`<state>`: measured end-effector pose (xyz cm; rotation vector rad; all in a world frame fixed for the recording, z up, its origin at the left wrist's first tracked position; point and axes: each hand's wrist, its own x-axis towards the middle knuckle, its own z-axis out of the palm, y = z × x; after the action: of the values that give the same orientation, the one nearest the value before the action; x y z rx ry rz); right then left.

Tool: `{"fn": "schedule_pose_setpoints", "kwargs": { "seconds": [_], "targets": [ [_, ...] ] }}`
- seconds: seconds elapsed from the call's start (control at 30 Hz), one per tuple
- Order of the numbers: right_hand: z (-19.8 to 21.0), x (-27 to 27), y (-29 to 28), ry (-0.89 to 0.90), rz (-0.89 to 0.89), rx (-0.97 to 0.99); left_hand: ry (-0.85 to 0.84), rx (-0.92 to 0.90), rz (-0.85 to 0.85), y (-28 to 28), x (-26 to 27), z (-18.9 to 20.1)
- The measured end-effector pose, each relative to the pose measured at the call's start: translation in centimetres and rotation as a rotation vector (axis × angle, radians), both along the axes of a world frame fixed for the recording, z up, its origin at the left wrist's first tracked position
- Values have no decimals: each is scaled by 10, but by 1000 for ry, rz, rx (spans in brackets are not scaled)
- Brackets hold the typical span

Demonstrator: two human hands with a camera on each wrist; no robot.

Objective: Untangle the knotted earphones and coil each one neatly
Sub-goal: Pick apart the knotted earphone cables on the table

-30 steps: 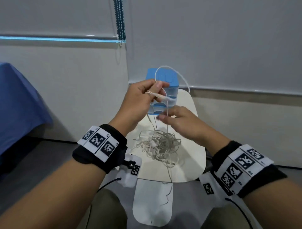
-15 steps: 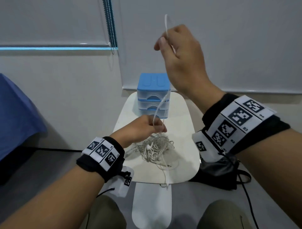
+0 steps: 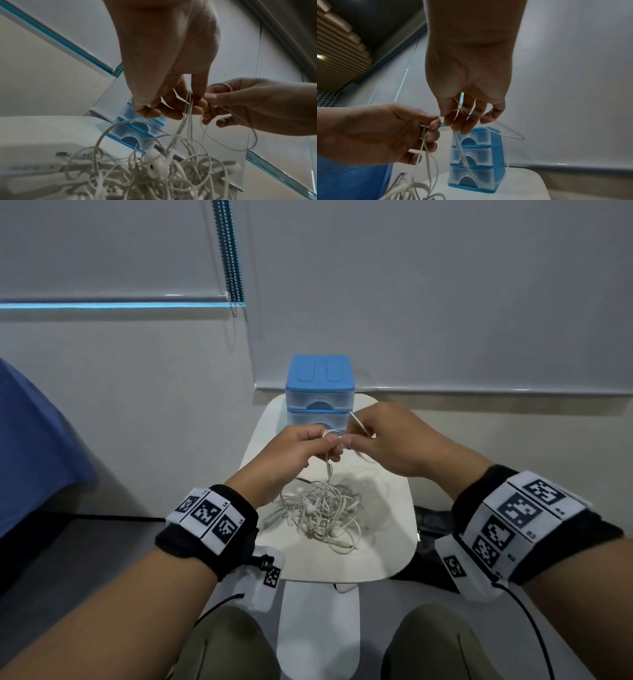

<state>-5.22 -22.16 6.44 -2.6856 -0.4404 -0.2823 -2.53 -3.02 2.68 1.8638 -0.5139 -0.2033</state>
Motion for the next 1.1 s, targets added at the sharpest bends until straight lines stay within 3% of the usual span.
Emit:
{"fn": "schedule_pose_setpoints", "kwargs": {
  "seconds": [0.13, 0.37, 0.47, 0.57, 0.67, 0.83, 0.97, 1.1],
  "targets": [
    [15, 0, -4, -113, -92, 83, 21, 0, -30, -2, -3, 1],
    [27, 9, -6, -277, -229, 902, 43, 187, 15, 5, -3, -20],
    [37, 6, -1, -369, -220, 1131, 22, 259, 48, 7, -4, -27],
    [51, -5, -5, -315, -185, 1298, -15, 278, 21, 11, -8, -25],
    [44, -12, -3, -110, -191, 1232, -75, 277, 65, 18, -9, -18],
    [-2, -16, -14, 240, -246, 801, -225, 268, 125, 30, -8, -9],
    [-33, -10, -31, 408, -302, 470, -321, 161, 224, 34, -1, 3],
    [-42, -4, -31, 461, -284, 503, -372, 36, 288, 26, 8, 28]
  ]
}}
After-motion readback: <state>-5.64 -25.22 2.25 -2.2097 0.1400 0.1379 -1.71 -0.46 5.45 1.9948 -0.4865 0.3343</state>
